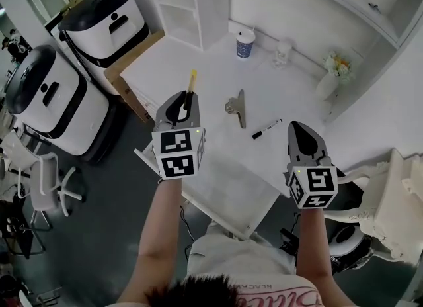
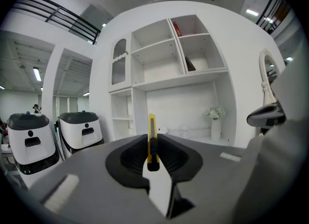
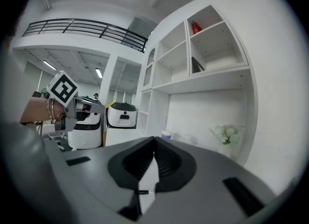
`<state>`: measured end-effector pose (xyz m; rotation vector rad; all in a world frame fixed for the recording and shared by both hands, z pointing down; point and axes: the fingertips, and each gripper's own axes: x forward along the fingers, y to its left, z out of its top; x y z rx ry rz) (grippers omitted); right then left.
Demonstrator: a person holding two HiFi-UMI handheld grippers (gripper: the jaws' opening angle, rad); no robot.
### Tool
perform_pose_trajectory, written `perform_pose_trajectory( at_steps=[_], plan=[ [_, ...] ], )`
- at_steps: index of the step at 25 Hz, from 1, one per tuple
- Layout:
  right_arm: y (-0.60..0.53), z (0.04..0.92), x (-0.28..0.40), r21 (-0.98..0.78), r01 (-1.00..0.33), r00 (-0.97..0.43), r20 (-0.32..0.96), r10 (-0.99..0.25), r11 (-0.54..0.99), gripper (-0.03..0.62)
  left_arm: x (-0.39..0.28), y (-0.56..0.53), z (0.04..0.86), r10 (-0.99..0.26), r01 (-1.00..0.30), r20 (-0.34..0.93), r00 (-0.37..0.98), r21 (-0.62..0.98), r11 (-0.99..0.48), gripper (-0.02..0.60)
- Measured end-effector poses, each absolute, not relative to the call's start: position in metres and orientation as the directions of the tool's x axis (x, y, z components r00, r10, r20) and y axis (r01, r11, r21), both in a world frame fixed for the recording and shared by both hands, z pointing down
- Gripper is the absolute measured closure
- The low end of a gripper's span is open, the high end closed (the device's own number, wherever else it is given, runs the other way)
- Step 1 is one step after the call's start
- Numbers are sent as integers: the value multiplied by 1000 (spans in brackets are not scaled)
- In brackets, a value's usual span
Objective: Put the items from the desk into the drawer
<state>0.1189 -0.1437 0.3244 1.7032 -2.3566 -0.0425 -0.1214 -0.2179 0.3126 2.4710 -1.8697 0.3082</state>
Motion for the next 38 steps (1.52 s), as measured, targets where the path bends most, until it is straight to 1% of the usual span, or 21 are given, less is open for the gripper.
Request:
perform_pose_trajectory(
  at_steps=[5, 8, 11, 15, 22, 28, 38],
  plan=[
    [-138, 308, 118, 174, -934, -293, 126, -948, 312, 586, -145, -200, 297, -966, -963, 109, 234, -109, -246, 512],
    [-137, 311, 122, 177, -937, -282, 131, -950, 302, 586, -166, -192, 304, -973, -972, 105, 204, -94, -213, 512],
    [-138, 319, 120, 173, -935, -284, 153, -946, 309, 586, -184, -188, 318, -977, -980, 129, 170, -78, -181, 512],
    [-140, 334, 109, 168, -927, -305, 187, -934, 336, 586, -198, -187, 347, -972, -986, 191, 138, -67, -153, 512],
    [-149, 371, 92, 161, -911, -330, 270, -904, 380, 586, -212, -188, 412, -938, -989, 326, 121, -46, -144, 512],
    [-151, 411, 81, 155, -899, -335, 361, -870, 410, 586, -225, -187, 482, -878, -990, 463, 124, -1, -140, 512],
    [-157, 443, 65, 143, -884, -345, 445, -827, 446, 586, -232, -185, 561, -777, -990, 614, 137, 50, -135, 512]
  ],
)
